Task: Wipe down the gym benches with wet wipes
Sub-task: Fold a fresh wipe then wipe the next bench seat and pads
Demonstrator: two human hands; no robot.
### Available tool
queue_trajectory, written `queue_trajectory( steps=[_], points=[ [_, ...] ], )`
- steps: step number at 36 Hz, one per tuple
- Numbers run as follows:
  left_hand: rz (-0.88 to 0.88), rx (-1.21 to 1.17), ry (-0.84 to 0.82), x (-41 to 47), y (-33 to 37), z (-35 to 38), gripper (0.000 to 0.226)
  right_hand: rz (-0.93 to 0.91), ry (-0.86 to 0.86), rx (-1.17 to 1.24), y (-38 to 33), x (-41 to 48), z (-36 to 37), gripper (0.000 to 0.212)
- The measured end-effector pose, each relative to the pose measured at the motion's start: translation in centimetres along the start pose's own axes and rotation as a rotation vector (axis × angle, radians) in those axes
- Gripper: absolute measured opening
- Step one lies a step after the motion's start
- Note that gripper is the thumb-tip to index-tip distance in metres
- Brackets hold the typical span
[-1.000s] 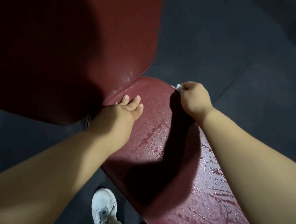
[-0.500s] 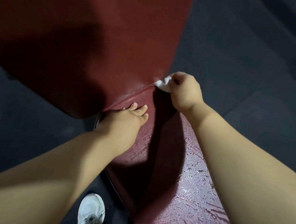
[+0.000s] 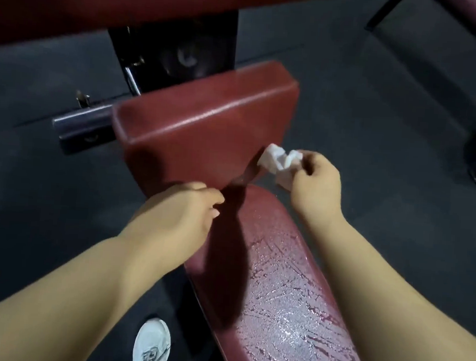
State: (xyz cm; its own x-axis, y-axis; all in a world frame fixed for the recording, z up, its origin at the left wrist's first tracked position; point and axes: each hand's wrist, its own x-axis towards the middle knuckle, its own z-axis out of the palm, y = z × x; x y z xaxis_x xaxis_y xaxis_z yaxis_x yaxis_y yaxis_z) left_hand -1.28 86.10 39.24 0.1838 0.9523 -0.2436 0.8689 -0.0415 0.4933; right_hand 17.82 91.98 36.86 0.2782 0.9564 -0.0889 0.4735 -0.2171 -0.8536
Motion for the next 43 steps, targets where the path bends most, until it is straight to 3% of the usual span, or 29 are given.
queue_trajectory(
  steps=[3, 7, 10, 12, 14, 17, 24, 27, 31, 34, 36, 39, 40, 42, 43],
  points=[
    [0.002, -0.066, 0.067, -1.3, 0.3, -2.8, 0.029, -0.135, 0.085, 0.079, -4.2, -0.6, -0.8, 0.017],
    [-0.068, -0.034, 0.165, -2.9, -0.5, -5.5, 0.044, -0.228, 0.027, 0.1, -8.0, -1.5, -0.1, 0.018],
    [-0.101, -0.001, 0.183, -3.6, -2.0, -6.3, 0.047, -0.338, -0.09, -0.074, -9.2, -2.3, 1.8, 0.037],
    [-0.129, -0.009, 0.122, -3.9, -3.0, -6.5, 0.046, -0.444, -0.163, -0.186, -9.6, -2.9, 3.3, 0.028],
    [-0.105, -0.018, 0.163, -4.4, -3.7, -6.8, 0.052, -0.51, -0.234, -0.21, -10.2, -3.6, 4.7, 0.02],
    [-0.07, -0.061, 0.183, -4.7, -4.3, -7.3, 0.058, -0.593, -0.361, -0.236, -11.2, -4.3, 6.5, 0.027],
    [-0.001, -0.035, 0.167, -4.6, -5.1, -7.9, 0.056, -1.002, -0.414, -0.57, -12.4, -3.5, 6.6, 0.043],
    [0.001, -0.059, 0.174, -4.3, -5.2, -8.1, 0.056, -0.977, -0.341, -0.653, -12.0, -1.7, 5.9, 0.036],
    [-0.003, -0.096, 0.209, -3.7, -4.7, -8.5, 0.051, -0.643, -0.093, -0.612, -10.7, 2.1, 4.0, 0.032],
    [0.023, -0.089, 0.226, -3.0, -4.5, -8.9, 0.052, -0.406, -0.005, -0.564, -10.5, 2.8, 3.0, 0.032],
    [0.089, -0.091, 0.255, -2.3, -3.7, -9.3, 0.053, -0.488, -0.038, -0.534, -11.2, 2.0, 3.2, 0.037],
    [0.109, -0.105, 0.228, -1.0, -2.6, -9.5, 0.045, -0.695, -0.284, -0.608, -11.4, 0.7, 3.4, 0.057],
    [0.132, -0.131, 0.287, -0.6, -2.3, -9.5, 0.041, -0.736, -0.339, -0.645, -11.2, 0.6, 3.1, 0.064],
    [0.205, -0.09, 0.376, 0.2, -1.9, -9.5, 0.046, -0.754, -0.312, -0.649, -10.7, 1.5, 2.0, 0.064],
    [0.22, -0.061, 0.32, 0.8, -1.4, -9.5, 0.048, -0.722, -0.252, -0.641, -10.2, 2.4, 1.4, 0.057]
  ],
)
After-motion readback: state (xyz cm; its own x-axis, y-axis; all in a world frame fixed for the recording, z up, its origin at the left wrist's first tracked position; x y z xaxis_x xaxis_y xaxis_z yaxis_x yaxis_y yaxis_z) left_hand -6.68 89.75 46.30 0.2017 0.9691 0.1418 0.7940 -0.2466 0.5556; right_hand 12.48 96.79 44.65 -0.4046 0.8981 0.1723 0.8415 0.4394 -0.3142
